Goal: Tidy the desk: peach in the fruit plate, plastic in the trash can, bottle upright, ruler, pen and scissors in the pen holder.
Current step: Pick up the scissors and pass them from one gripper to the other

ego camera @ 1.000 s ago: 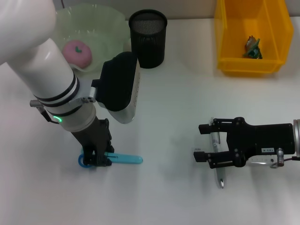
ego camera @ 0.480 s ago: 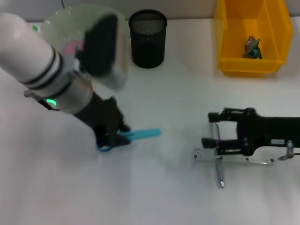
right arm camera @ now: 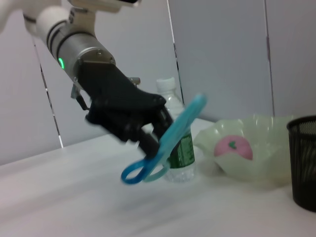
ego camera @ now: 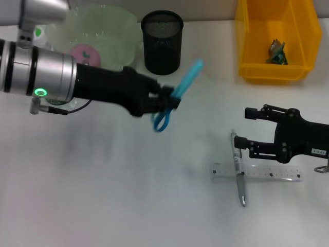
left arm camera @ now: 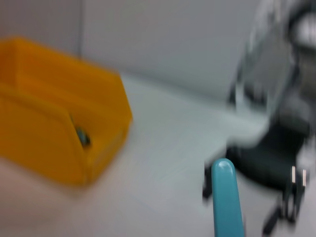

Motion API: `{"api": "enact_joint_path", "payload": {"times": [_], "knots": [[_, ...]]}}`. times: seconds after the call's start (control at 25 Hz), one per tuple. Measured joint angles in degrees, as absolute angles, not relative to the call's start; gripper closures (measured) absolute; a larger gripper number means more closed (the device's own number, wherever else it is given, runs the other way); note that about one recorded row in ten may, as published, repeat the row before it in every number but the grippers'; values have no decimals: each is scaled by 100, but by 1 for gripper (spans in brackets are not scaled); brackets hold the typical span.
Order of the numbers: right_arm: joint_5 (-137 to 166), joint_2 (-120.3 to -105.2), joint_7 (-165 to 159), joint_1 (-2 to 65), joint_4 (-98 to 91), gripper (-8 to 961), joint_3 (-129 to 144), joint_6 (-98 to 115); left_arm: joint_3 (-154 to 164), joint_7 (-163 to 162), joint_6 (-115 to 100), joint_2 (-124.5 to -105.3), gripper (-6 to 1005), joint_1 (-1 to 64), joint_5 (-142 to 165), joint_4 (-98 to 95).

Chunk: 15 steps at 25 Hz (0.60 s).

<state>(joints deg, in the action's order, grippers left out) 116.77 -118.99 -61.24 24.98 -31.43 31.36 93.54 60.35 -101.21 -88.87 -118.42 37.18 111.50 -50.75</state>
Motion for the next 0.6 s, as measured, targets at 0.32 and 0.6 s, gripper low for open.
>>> {"api": "enact_joint_path", "payload": {"times": [0.32,0.6], "knots": [[11341,-11900,-5420,2488,-2821,162,3142,9370,5931,-9842,-8867,-11890,752,3625,9447,-4288],[10743,-11903,-4045,2393,-2005,162,3110,9484,6050,-9031,-9059,-11914,754,3669,7464,-2364]]}}
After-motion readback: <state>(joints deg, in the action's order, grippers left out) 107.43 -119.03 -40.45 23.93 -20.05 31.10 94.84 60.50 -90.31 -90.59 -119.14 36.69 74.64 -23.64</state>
